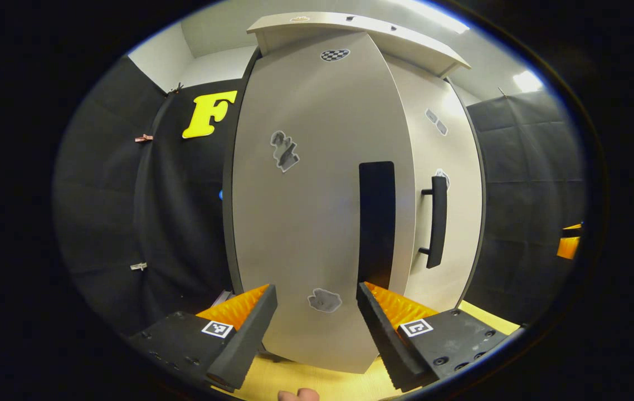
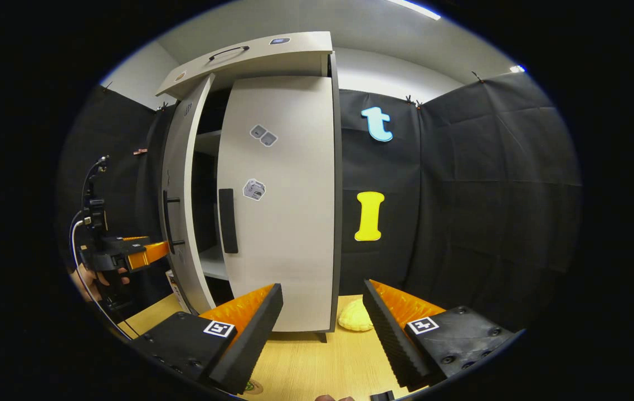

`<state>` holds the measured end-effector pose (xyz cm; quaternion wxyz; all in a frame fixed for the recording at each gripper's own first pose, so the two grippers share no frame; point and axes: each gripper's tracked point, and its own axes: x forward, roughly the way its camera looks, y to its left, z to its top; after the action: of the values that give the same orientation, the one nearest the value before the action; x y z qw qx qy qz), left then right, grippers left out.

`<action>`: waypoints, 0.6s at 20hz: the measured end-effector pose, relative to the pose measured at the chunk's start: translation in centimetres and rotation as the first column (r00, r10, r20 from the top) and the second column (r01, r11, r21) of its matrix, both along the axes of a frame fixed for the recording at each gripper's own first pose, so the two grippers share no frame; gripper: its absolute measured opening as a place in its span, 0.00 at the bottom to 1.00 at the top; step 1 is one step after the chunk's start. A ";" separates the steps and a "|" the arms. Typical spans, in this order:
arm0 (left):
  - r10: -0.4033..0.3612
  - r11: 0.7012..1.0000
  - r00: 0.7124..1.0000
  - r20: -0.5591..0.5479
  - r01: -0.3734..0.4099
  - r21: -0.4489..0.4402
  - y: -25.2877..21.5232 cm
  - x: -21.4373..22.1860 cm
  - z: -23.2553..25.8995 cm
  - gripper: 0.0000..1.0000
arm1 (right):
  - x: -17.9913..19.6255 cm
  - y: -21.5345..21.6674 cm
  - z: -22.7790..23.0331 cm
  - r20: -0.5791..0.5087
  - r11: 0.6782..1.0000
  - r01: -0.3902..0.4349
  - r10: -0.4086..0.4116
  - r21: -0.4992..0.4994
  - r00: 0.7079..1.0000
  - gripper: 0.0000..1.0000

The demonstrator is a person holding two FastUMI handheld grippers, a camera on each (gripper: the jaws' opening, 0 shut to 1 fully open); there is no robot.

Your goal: Grasp the bottle in the cabinet with the left hand and place it on the coaster, then close the right door with the right hand and the left door with the left hand.

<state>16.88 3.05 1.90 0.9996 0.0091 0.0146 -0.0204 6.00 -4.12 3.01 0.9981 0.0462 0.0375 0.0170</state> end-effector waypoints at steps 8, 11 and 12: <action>0.005 0.999 0.999 0.041 -0.006 0.036 0.7 -5.5 2.2 0.93 | -0.3 1.6 1.5 0.033 1.000 -0.026 0.026 0.004 0.999 0.96; 0.017 0.999 0.999 0.048 -0.019 0.034 1.6 -7.7 2.8 0.92 | -0.9 2.7 2.0 0.048 0.999 -0.035 0.035 0.000 0.998 0.96; 0.022 0.999 0.998 0.050 -0.024 0.033 1.9 -8.4 2.9 0.92 | -1.2 2.9 2.2 0.053 0.999 -0.039 0.039 0.000 0.998 0.96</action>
<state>8.53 4.92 4.76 0.9996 0.0261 -0.0100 -0.0082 4.76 -1.17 5.22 0.9982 0.0456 0.0117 0.0379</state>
